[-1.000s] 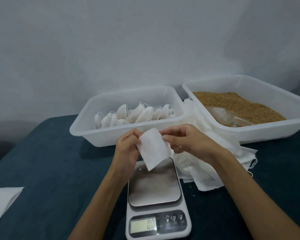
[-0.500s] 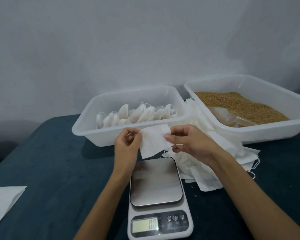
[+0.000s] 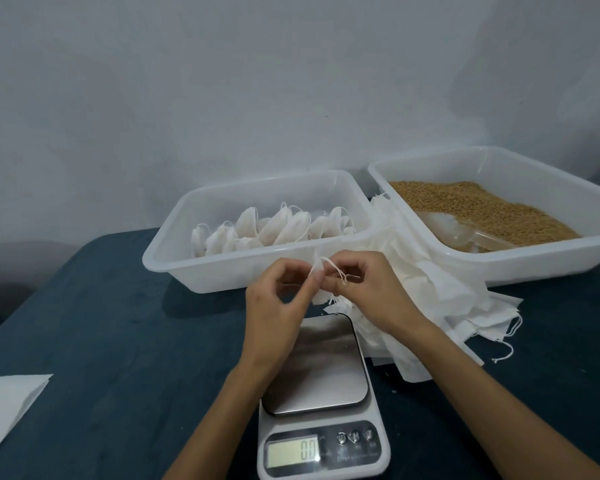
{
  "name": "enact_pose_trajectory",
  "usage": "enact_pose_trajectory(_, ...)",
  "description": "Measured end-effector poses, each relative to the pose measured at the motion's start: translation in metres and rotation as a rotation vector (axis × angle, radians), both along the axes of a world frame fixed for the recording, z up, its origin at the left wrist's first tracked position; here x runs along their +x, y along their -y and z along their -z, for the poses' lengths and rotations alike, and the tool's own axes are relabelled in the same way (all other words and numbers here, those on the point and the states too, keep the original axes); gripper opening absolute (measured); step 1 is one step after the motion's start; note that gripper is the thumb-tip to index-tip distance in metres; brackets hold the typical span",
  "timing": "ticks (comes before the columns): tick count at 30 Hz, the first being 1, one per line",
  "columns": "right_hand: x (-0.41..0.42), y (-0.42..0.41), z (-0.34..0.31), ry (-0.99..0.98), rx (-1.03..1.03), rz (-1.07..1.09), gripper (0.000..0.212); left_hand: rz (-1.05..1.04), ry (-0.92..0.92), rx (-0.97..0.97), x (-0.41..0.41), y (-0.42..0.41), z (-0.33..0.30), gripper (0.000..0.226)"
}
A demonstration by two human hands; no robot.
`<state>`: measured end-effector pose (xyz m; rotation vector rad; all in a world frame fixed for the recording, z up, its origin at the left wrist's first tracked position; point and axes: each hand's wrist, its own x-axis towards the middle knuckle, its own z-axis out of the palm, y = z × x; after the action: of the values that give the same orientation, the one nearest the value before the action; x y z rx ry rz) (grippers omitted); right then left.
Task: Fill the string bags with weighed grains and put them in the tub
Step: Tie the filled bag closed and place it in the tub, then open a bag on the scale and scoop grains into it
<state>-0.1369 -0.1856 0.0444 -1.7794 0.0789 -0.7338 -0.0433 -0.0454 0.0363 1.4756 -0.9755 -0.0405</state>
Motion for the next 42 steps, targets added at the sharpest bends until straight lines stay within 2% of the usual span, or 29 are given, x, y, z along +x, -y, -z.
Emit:
enact_pose_trajectory(2, 0.000, -0.003, -0.002, 0.013, 0.014, -0.027, 0.005, 0.023, -0.072, 0.002, 0.003, -0.001, 0.000, 0.014)
enact_pose_trajectory(5, 0.000, -0.006, -0.002, 0.005, 0.027, 0.016, 0.014, 0.032, -0.116, -0.021, 0.004, -0.001, -0.003, 0.013)
enact_pose_trajectory(8, -0.001, -0.007, -0.002, 0.016, 0.080, 0.118, 0.014, -0.060, -0.163, -0.053, 0.006, -0.002, -0.004, 0.018)
enact_pose_trajectory(10, -0.003, -0.009, -0.001, 0.048, -0.089, 0.199, 0.022, -0.093, -0.181, -0.044, 0.006, -0.002, -0.003, 0.022)
enact_pose_trajectory(13, -0.002, -0.012, 0.004, 0.078, -0.505, 0.261, 0.019, -0.101, -0.173, -0.023, 0.004, -0.002, -0.002, 0.024)
enact_pose_trajectory(15, 0.000, -0.011, 0.007, 0.044, -0.575, 0.291, 0.018, -0.096, -0.159, -0.028, 0.003, -0.002, -0.001, 0.023)
enact_pose_trajectory(18, 0.000, -0.010, 0.007, 0.011, -0.459, 0.276, 0.021, -0.076, -0.096, -0.028, 0.003, -0.002, -0.001, 0.019)
enact_pose_trajectory(22, 0.000, -0.016, 0.000, 0.019, 0.004, 0.117, 0.030, 0.000, 0.017, -0.022, -0.001, -0.003, -0.004, 0.013)
enact_pose_trajectory(26, 0.000, -0.009, -0.002, 0.081, 0.123, 0.120, 0.022, 0.013, 0.013, -0.037, 0.000, -0.002, -0.002, 0.018)
enact_pose_trajectory(28, -0.002, -0.004, -0.004, 0.104, 0.300, 0.046, 0.016, -0.048, -0.068, -0.043, 0.000, -0.001, -0.003, 0.023)
enact_pose_trajectory(30, -0.004, -0.001, -0.005, 0.116, 0.471, -0.105, 0.016, -0.023, -0.260, -0.045, 0.002, -0.001, -0.005, 0.041)
enact_pose_trajectory(31, -0.005, -0.001, -0.006, 0.115, 0.509, -0.149, 0.018, 0.032, -0.370, -0.059, 0.005, -0.001, -0.006, 0.043)
enact_pose_trajectory(33, -0.003, -0.001, -0.006, 0.108, 0.452, -0.077, 0.014, 0.127, -0.502, -0.084, 0.008, -0.002, -0.007, 0.032)
enact_pose_trajectory(36, 0.001, -0.001, -0.001, 0.082, 0.176, 0.235, 0.023, 0.075, -0.486, -0.049, 0.006, -0.003, -0.004, 0.026)
enact_pose_trajectory(42, -0.003, -0.001, -0.002, 0.115, 0.203, 0.270, 0.029, -0.032, -0.381, -0.072, 0.009, -0.001, 0.001, 0.012)
